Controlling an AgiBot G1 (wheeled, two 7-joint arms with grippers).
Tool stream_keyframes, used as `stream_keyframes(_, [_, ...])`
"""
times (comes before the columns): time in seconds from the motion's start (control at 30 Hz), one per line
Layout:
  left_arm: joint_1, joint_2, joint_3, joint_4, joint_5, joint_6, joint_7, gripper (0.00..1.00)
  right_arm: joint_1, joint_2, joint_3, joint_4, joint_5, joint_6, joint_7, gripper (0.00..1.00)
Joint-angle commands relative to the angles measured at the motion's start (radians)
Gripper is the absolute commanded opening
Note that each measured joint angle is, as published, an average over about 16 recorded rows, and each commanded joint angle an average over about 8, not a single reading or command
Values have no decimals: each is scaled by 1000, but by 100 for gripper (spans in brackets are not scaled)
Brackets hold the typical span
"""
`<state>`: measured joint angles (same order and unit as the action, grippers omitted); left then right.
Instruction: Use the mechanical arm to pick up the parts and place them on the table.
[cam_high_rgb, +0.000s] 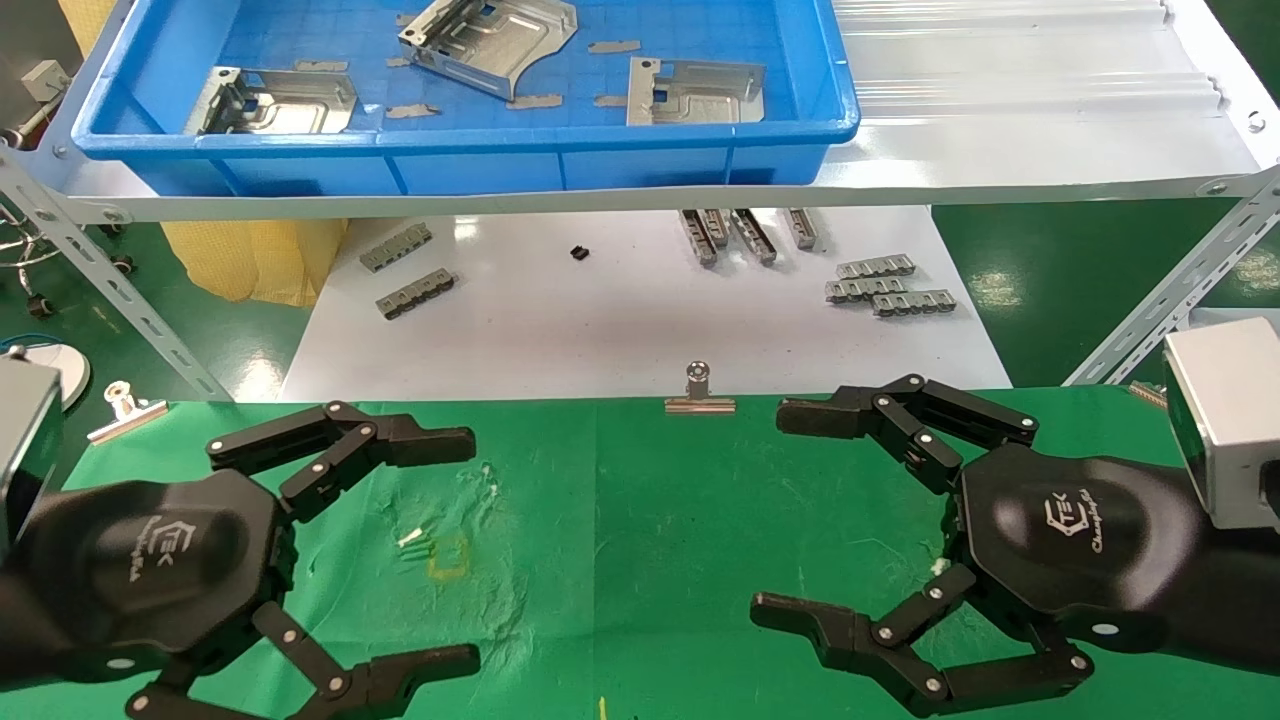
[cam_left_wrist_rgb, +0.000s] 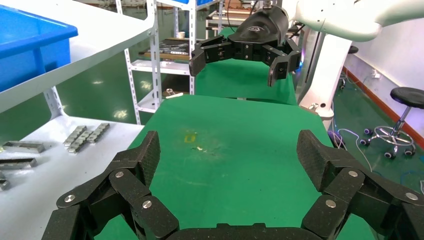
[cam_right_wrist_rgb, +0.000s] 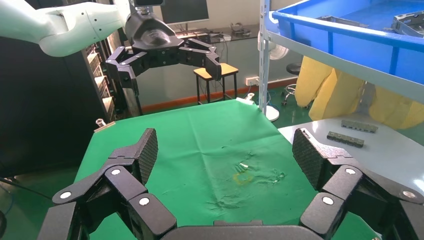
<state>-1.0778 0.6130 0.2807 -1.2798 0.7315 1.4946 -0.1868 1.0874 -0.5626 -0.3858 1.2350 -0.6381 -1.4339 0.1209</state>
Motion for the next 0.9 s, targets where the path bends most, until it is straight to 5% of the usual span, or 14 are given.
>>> stream_keyframes(0.03, [0,0,0,0,0,0,0,100,0,0,0,0,0,0,0,89])
stream_keyframes(0.27, [0,0,0,0,0,0,0,100,0,0,0,0,0,0,0,6])
stream_keyframes(0.3, [0,0,0,0,0,0,0,100,0,0,0,0,0,0,0,0])
stream_keyframes(0.9, [0,0,0,0,0,0,0,100,0,0,0,0,0,0,0,0])
